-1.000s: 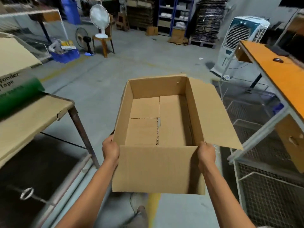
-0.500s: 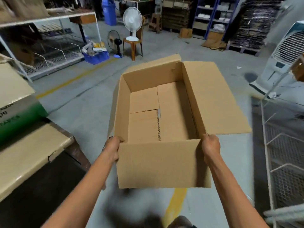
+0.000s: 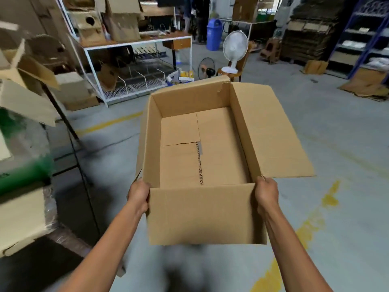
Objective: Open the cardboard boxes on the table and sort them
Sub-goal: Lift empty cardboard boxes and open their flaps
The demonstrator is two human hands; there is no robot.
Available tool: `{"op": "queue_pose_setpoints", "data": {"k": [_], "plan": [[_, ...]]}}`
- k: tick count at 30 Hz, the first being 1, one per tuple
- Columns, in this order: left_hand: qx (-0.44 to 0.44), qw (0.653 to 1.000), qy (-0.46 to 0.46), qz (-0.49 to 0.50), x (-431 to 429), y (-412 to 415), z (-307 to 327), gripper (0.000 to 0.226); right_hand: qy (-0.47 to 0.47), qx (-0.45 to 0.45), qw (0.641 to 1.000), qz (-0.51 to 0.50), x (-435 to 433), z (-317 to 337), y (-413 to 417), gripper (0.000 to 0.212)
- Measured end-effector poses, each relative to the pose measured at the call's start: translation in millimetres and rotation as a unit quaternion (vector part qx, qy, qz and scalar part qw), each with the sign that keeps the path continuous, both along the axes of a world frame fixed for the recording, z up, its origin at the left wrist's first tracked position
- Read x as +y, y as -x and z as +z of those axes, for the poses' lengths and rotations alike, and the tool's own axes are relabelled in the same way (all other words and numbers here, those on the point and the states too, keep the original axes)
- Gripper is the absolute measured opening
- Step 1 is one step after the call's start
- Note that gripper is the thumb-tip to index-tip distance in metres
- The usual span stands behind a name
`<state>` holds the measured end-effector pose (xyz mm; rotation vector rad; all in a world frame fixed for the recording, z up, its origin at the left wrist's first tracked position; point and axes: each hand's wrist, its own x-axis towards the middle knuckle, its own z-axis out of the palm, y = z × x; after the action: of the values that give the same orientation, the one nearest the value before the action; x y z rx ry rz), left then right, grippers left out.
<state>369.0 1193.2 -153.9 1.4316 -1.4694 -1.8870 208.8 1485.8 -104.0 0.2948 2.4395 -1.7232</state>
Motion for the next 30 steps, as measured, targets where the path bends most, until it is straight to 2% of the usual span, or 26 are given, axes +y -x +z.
{"op": "queue_pose_setpoints", "data": {"k": [4, 10, 13, 16, 21, 25, 30], "plan": [[0.013, 0.994, 0.073, 0.082, 10, 43, 48, 0.025, 0.011, 0.014, 0.999, 0.051, -33, 17, 67, 0.027], [-0.034, 0.962, 0.198, 0.187, -35, 92, 70, 0.033, 0.058, -0.007, 0.991, 0.12, -110, 19, 153, 0.03], [-0.04, 0.953, 0.199, 0.224, -69, 116, 65, 0.033, 0.075, -0.006, 0.986, 0.146, -163, 17, 196, 0.027], [-0.009, 0.941, 0.202, 0.272, -113, 148, 64, 0.034, 0.098, 0.001, 0.979, 0.179, -225, 19, 237, 0.022], [0.021, 0.916, 0.227, 0.329, -204, 198, 80, 0.036, 0.126, 0.027, 0.97, 0.206, -342, 45, 301, 0.031], [0.008, 0.904, 0.254, 0.345, -278, 227, 106, 0.039, 0.145, 0.054, 0.963, 0.221, -425, 75, 342, 0.028], [-0.001, 0.886, 0.277, 0.372, -345, 255, 137, 0.039, 0.175, 0.07, 0.951, 0.246, -511, 91, 383, 0.037]]}}
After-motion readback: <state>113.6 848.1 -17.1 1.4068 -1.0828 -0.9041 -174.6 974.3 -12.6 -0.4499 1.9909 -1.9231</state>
